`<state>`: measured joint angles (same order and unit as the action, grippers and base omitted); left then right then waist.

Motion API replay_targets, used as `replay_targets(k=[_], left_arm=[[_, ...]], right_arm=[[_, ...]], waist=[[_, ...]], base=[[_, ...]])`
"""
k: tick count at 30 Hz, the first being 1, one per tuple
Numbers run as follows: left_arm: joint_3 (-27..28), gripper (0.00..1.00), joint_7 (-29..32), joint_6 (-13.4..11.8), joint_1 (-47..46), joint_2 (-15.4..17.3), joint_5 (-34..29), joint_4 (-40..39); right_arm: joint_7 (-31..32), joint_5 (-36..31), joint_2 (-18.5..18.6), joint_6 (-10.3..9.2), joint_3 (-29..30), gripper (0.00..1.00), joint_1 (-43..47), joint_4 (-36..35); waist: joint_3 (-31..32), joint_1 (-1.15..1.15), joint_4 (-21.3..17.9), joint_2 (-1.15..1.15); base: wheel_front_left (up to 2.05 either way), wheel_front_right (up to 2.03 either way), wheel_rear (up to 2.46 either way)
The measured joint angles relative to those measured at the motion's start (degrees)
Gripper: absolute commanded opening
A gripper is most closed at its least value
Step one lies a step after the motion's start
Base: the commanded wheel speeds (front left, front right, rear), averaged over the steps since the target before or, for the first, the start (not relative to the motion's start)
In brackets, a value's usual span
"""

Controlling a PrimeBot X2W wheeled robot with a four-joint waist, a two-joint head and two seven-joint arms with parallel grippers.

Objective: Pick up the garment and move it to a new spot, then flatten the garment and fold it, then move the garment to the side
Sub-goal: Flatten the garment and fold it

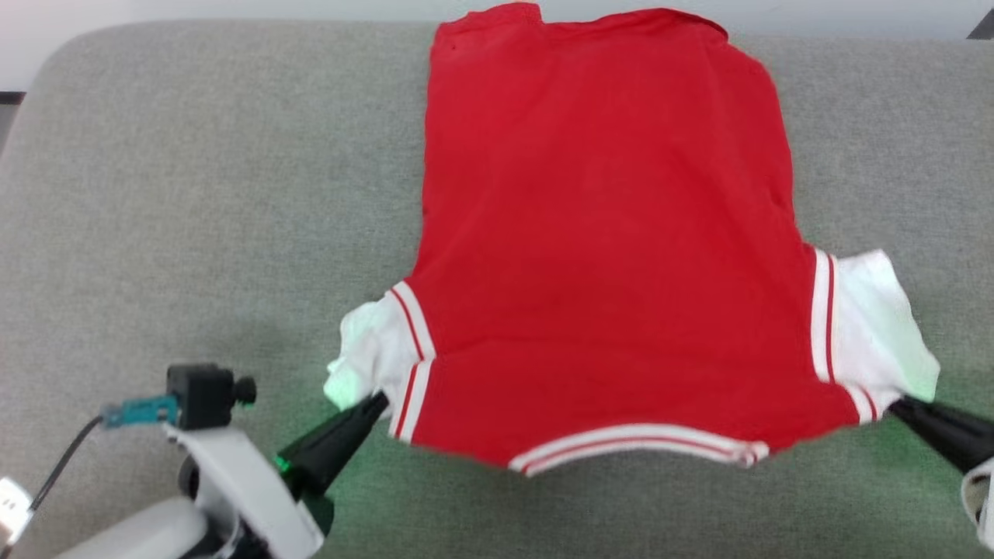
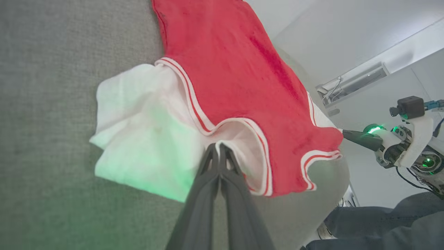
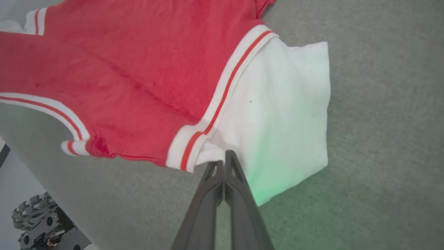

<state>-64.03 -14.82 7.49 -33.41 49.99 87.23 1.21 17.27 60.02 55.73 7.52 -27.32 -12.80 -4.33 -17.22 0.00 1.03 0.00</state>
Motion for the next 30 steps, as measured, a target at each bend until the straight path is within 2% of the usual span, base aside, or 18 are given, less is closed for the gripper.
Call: replay_targets(k=[3, 7, 12, 16, 20, 25, 30], left_arm=[[-0.4, 0.0, -0.05, -0.49, 2.24, 2.77, -0.18, -3.55], [-1.51, 0.0, 0.75, -2.22, 4.39, 5.82, -0.24, -7.58], [-2.52, 0.0, 1.72, -4.6, 5.26, 6.21, -0.7, -9.28], [-3.44, 0.0, 2.56, -5.45, 4.98, 3.44, -1.68, -6.32], [-4.54, 0.0, 4.08, -4.94, 4.35, -0.32, -1.79, -1.2], [-5.38, 0.0, 4.97, -3.83, 3.14, -4.0, -3.19, 5.08], [-5.52, 0.0, 4.65, -2.55, 2.55, -6.27, -4.13, 8.51]], right_arm=[[3.52, -1.43, -1.09, 0.0, 5.26, 0.0, 6.48, -4.36], [8.93, -5.04, -4.59, 0.0, 12.34, 0.0, 14.61, -10.33], [15.62, -9.66, -11.24, 0.0, 18.5, 0.0, 19.79, -16.07], [19.69, -14.35, -15.22, -0.01, 18.93, 0.0, 20.04, -16.12], [22.53, -14.69, -18.63, -0.01, 16.79, 0.0, 18.74, -11.73], [21.95, -18.45, -18.61, 0.04, 13.37, 0.0, 14.79, -6.39], [19.33, -20.49, -18.03, 0.41, 10.32, 0.0, 12.15, -3.32]], waist=[[-0.06, 0.0, -0.18, 0.0], [-0.31, 0.0, -0.14, 0.0], [-0.95, 0.0, -0.03, 0.0], [-1.28, 0.0, 0.15, 0.0], [-1.68, 0.0, 0.37, 0.0], [-2.64, 0.0, 0.62, 0.0], [-3.61, 0.0, 0.79, 0.0]], base=[[0.0, 0.0, 0.0], [0.0, 0.0, 0.0], [0.0, 0.0, 0.0], [0.0, 0.0, 0.0], [0.0, 0.0, 0.0], [0.0, 0.0, 0.0], [0.0, 0.0, 0.0]])
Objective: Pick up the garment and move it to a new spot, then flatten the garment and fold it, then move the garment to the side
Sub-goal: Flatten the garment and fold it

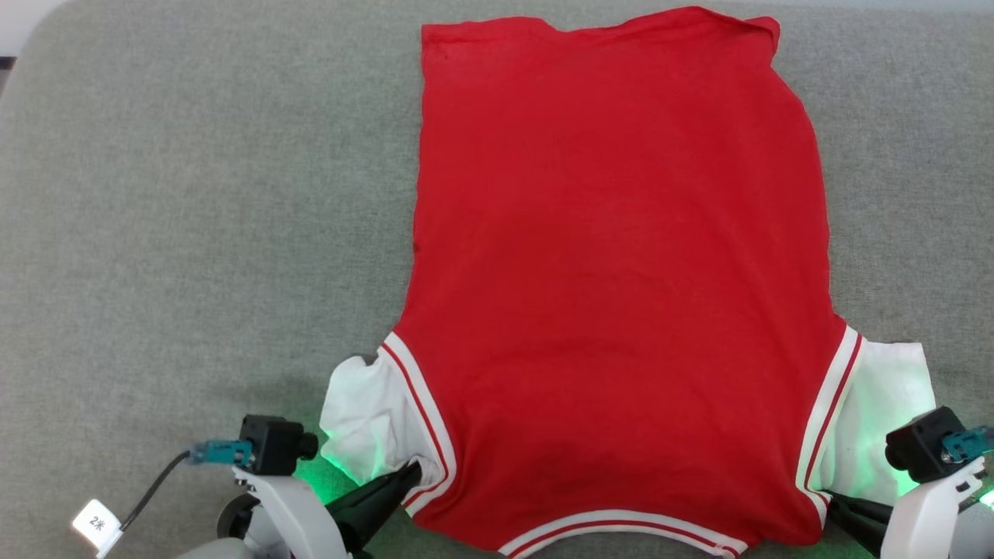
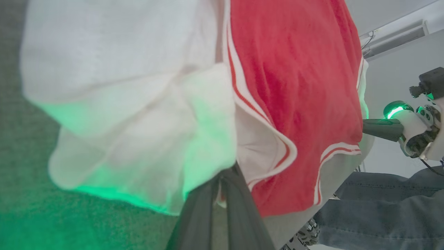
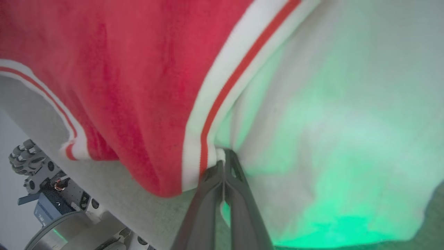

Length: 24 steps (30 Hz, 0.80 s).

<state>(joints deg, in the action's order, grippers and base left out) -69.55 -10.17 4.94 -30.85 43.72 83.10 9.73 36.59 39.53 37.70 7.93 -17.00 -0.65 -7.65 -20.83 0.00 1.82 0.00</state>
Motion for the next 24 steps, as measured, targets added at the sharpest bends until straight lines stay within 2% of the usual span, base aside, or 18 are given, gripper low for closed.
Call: replay_targets(k=[1, 2, 4, 5, 9, 17, 20, 24], left_arm=[[-0.01, 0.0, -0.04, 0.18, -0.06, -0.27, 0.0, 0.37], [-0.02, 0.0, -0.24, 0.41, -0.2, -0.49, -0.01, 0.79], [0.07, 0.0, -0.49, 0.75, -0.33, -0.79, -0.08, 1.35], [0.13, 0.0, -0.67, 1.05, -0.32, -0.87, -0.08, 1.53], [0.4, 0.0, -1.51, 1.47, -0.34, -1.03, -0.53, 1.7], [0.36, 0.0, -2.26, 1.63, -1.42, -1.82, -2.6, 1.05], [0.16, 0.0, -1.86, 1.62, -2.8, -2.55, -3.79, 0.74], [-0.07, 0.0, -1.33, 1.64, -4.76, -4.05, -5.14, 0.64]], right_arm=[[-0.94, -0.47, 0.11, 0.09, -0.37, 0.0, -0.24, 0.33], [-1.71, -1.04, 0.35, 0.12, -0.9, 0.24, -0.4, 0.58], [-2.92, -1.97, 1.02, 0.14, -1.72, 0.91, -0.93, 0.51], [-3.34, -2.08, 1.0, 0.14, -1.58, 1.0, -0.94, 0.27], [-2.48, -1.98, 1.97, 0.09, 0.64, 1.0, -0.89, -4.44], [5.68, 4.41, 4.01, -0.42, 15.99, 1.0, -1.92, -18.75], [7.84, 4.83, 4.92, -0.41, 19.27, 1.0, -9.75, -18.45], [8.87, 2.29, 3.78, -0.42, 17.19, 1.0, -24.36, -8.98]], waist=[[-0.19, 0.0, -0.03, 0.0], [-0.34, 0.0, -0.07, 0.0], [-0.56, 0.0, -0.26, 0.0], [-0.64, 0.0, -0.37, 0.0], [-1.1, 0.0, -0.79, 0.0], [-2.26, 0.0, 0.16, 0.0], [-3.17, 0.0, 1.08, 0.0], [-4.51, 0.0, 2.78, 0.0]], base=[[0.0, 0.0, 0.0], [0.0, 0.0, 0.0], [0.0, 0.0, 0.0], [0.0, 0.0, 0.0], [0.0, 0.0, 0.0], [0.0, 0.0, 0.0], [0.0, 0.0, 0.0], [0.0, 0.0, 0.0]])
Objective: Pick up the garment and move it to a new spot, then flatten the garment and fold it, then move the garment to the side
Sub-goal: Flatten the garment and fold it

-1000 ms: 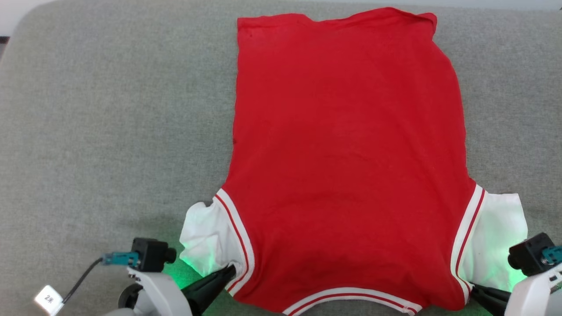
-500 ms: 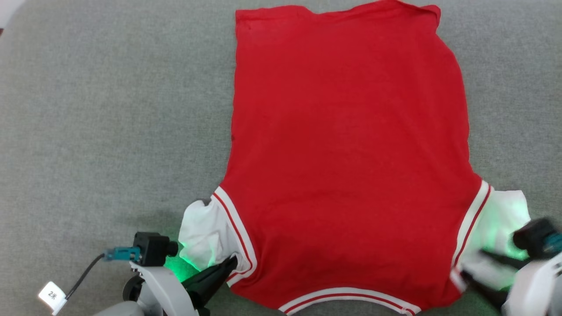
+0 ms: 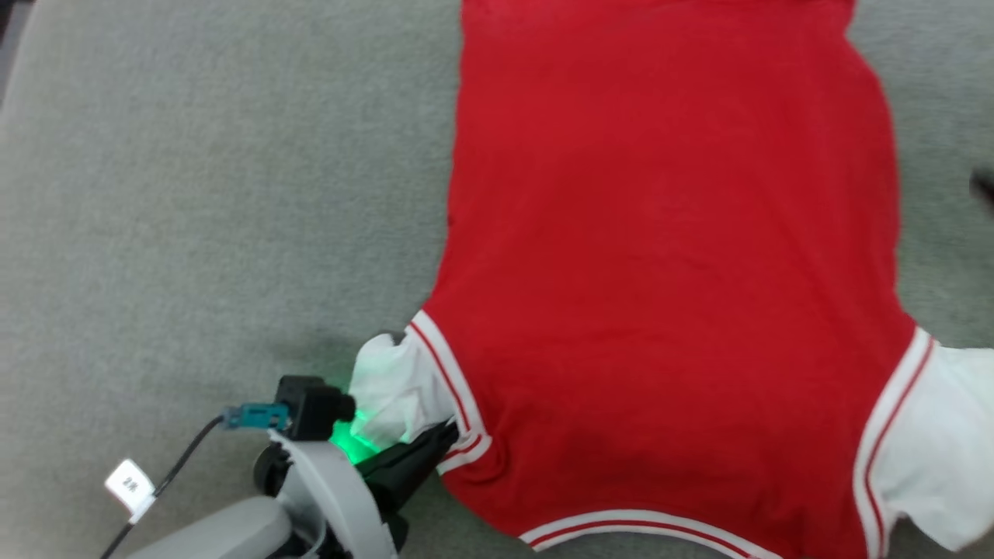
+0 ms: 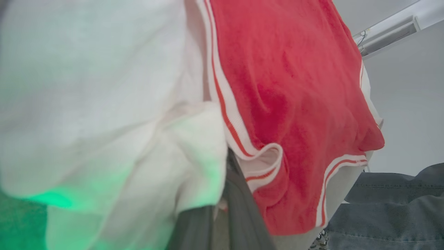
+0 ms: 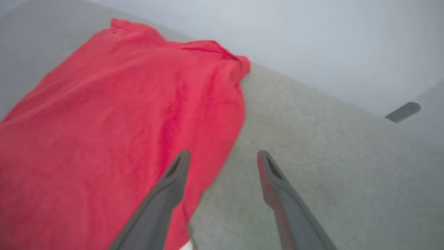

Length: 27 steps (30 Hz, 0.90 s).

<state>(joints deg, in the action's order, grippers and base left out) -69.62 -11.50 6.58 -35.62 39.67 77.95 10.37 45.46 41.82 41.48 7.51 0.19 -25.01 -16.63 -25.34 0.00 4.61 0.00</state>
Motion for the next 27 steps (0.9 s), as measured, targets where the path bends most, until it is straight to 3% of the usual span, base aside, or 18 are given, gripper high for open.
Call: replay_targets(k=[10, 20, 21, 22, 23, 27], left_arm=[[-0.4, 0.0, 0.2, 0.99, -3.04, -3.7, -2.02, 0.07], [-0.66, 0.0, -1.0, 1.68, -5.52, -6.75, -2.85, 0.38], [-0.74, 0.0, -1.16, 1.68, -5.7, -6.89, -2.83, 0.37], [-0.8, 0.0, -1.23, 1.68, -5.9, -7.0, -2.79, 0.36], [-0.9, 0.0, -1.4, 1.68, -6.09, -7.04, -2.67, 0.33], [-1.13, 0.0, -1.86, 1.69, -6.22, -6.82, -1.72, 0.48]], right_arm=[[3.16, -8.8, -4.13, 0.01, -12.91, 1.0, -29.63, 32.29], [5.98, -9.81, -5.37, 0.0, -21.71, 0.97, -40.14, 46.57], [5.9, -9.6, -5.05, 0.0, -22.54, 0.47, -40.86, 47.02], [5.52, -9.51, -4.83, 0.0, -23.27, 0.27, -41.26, 47.44], [4.98, -9.07, -4.67, -0.02, -23.85, 0.0, -41.43, 47.74], [2.92, -6.1, -5.09, -0.03, -26.14, 0.0, -41.39, 48.81]], waist=[[-3.83, 0.0, 4.87, 0.0], [-8.39, 0.0, 8.69, 0.0], [-8.65, 0.0, 8.91, 0.0], [-8.84, 0.0, 9.09, 0.0], [-8.95, 0.0, 9.19, 0.0], [-8.49, 0.0, 8.85, 0.0]], base=[[0.0, 0.0, 0.0], [0.0, 0.0, 0.0], [0.0, 0.0, 0.0], [0.0, 0.0, 0.0], [0.0, 0.0, 0.0], [0.0, 0.0, 0.0]])
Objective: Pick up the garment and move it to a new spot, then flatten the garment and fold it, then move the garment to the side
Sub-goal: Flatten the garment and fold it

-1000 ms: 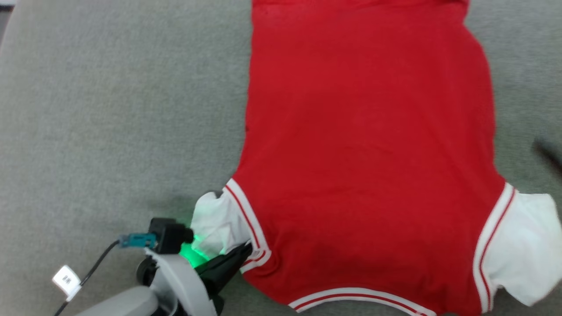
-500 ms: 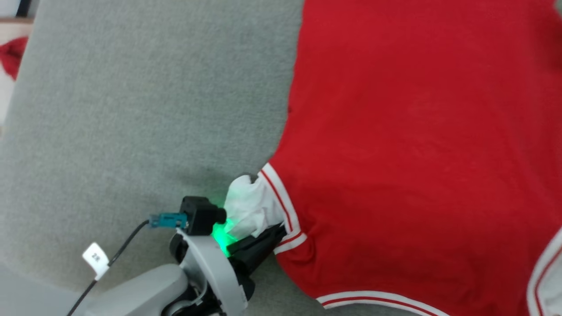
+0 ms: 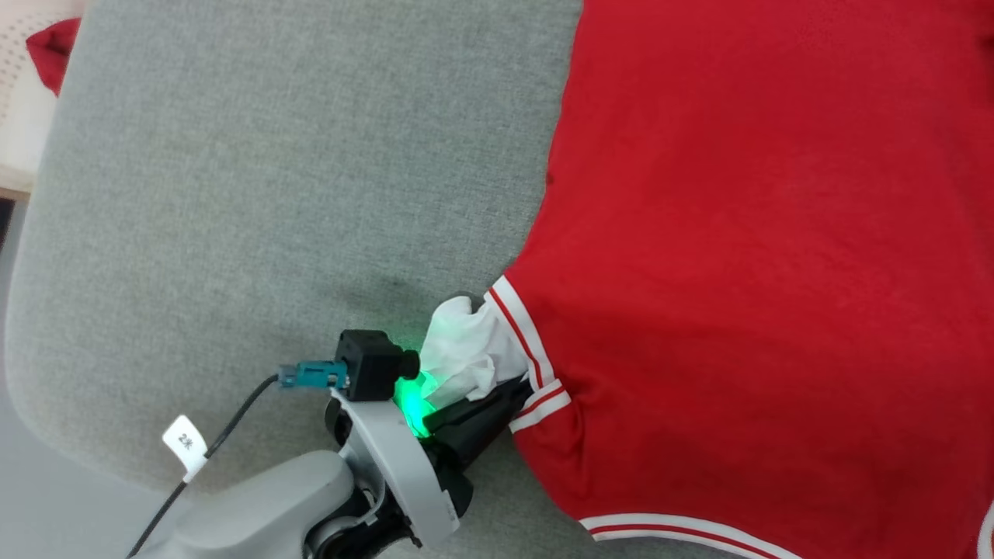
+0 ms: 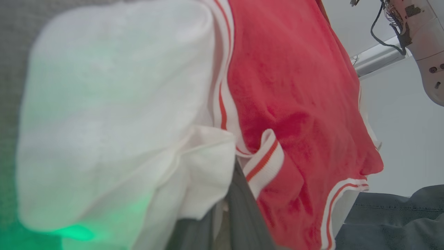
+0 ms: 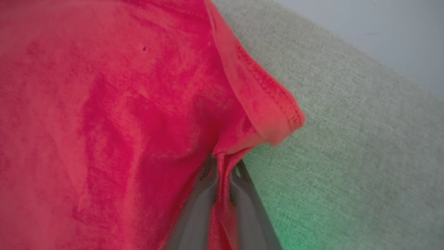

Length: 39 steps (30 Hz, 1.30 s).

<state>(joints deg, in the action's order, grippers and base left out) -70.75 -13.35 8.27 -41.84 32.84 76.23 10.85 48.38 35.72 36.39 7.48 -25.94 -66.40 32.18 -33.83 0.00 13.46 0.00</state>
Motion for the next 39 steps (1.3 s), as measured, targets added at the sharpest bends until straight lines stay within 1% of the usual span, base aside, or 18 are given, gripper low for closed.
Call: replay_targets(k=[3, 6, 10, 14, 17, 19, 22, 25, 28, 30, 33, 36, 37, 38, 39], left_arm=[[-0.01, 0.0, -0.33, -0.01, 0.08, 0.43, 1.01, 0.35], [0.21, 0.0, -0.77, -0.01, 0.81, 1.0, 1.89, 0.98], [0.89, 0.0, -1.29, -0.04, 2.26, 1.82, 2.57, 2.0], [2.1, 0.0, -1.56, -0.21, 4.22, 2.81, 2.97, 2.58], [3.27, 0.0, -1.78, -0.35, 5.91, 3.71, 3.13, 2.8], [4.2, 0.0, -1.78, -0.4, 6.97, 4.34, 3.13, 2.83], [5.5, 0.0, -1.78, -0.55, 8.29, 5.24, 2.98, 2.82], [6.91, 0.0, -1.78, -0.7, 9.05, 5.65, 2.09, 2.91], [8.2, 0.0, -1.78, -0.73, 9.42, 5.79, 1.46, 2.85], [8.79, 0.0, -1.78, -0.8, 9.59, 5.83, 1.23, 2.77], [9.32, 0.0, -1.79, -1.09, 9.99, 5.87, 0.67, 2.59], [9.33, 0.0, -1.8, -1.35, 10.06, 5.89, -0.01, 2.41], [9.32, 0.0, -1.8, -1.53, 10.06, 5.89, -0.1, 2.32], [9.33, 0.0, -1.8, -1.55, 10.06, 5.91, -0.1, 2.23], [9.31, 0.0, -1.8, -1.57, 10.05, 5.97, -0.1, 2.15]], right_arm=[[-2.5, 2.75, 0.2, 0.01, -0.81, 0.0, 1.02, 0.16], [-4.56, 6.77, 1.46, 0.01, -1.18, 0.0, 4.15, -1.51], [-6.12, 10.85, 6.53, 0.01, -2.56, 0.0, 11.08, -7.48], [-7.03, 16.58, 10.98, 0.01, -1.22, 0.0, 21.09, -14.92], [-7.14, 19.12, 14.32, 0.03, 0.04, 0.0, 29.94, -20.71], [-7.39, 21.12, 15.5, 0.03, 1.53, 0.0, 36.16, -24.15], [-8.05, 22.07, 16.79, 0.03, 3.54, 0.0, 45.13, -28.93], [-8.56, 22.3, 16.79, 0.03, 5.41, 0.0, 53.73, -33.27], [-8.4, 21.42, 14.91, 0.03, 6.93, 0.0, 61.09, -37.2], [-7.8, 20.52, 12.89, 0.03, 7.19, 0.0, 64.92, -39.19], [-6.64, 18.49, 10.04, 0.03, 7.08, 0.0, 68.09, -41.05], [-6.47, 15.46, 7.79, 0.03, 7.69, 0.0, 68.76, -41.65], [-6.67, 14.49, 7.11, 0.03, 8.39, 0.15, 68.93, -41.77], [-6.87, 13.39, 6.56, 0.04, 9.11, 0.83, 69.18, -41.99], [-6.87, 12.83, 6.1, 0.05, 9.73, 1.0, 69.32, -42.47]], waist=[[1.04, 0.0, -0.63, 0.0], [2.62, 0.0, -1.57, 0.0], [5.11, 0.0, -3.08, 0.0], [7.66, 0.0, -4.89, 0.0], [9.24, 0.0, -6.64, 0.0], [10.2, 0.0, -7.87, 0.0], [11.41, 0.0, -9.7, 0.0], [12.38, 0.0, -11.25, 0.0], [13.04, 0.0, -12.45, 0.0], [13.29, 0.0, -13.02, 0.0], [13.41, 0.0, -13.53, 0.0], [13.26, 0.0, -13.68, 0.0], [13.24, 0.0, -13.69, 0.0], [13.22, 0.0, -13.69, 0.0], [13.21, 0.0, -13.67, 0.0]], base=[[0.0, 0.0, 0.0], [0.0, 0.0, 0.0], [0.0, 0.0, 0.0], [0.0, 0.0, 0.0], [0.0, 0.0, 0.0], [0.0, 0.0, 0.0], [0.0, 0.0, 0.0], [0.0, 0.0, 0.0], [0.0, 0.0, 0.0], [0.0, 0.0, 0.0], [0.0, 0.0, 0.0], [0.0, 0.0, 0.0], [0.0, 0.0, 0.0], [0.0, 0.0, 0.0], [0.0, 0.0, 0.0]])
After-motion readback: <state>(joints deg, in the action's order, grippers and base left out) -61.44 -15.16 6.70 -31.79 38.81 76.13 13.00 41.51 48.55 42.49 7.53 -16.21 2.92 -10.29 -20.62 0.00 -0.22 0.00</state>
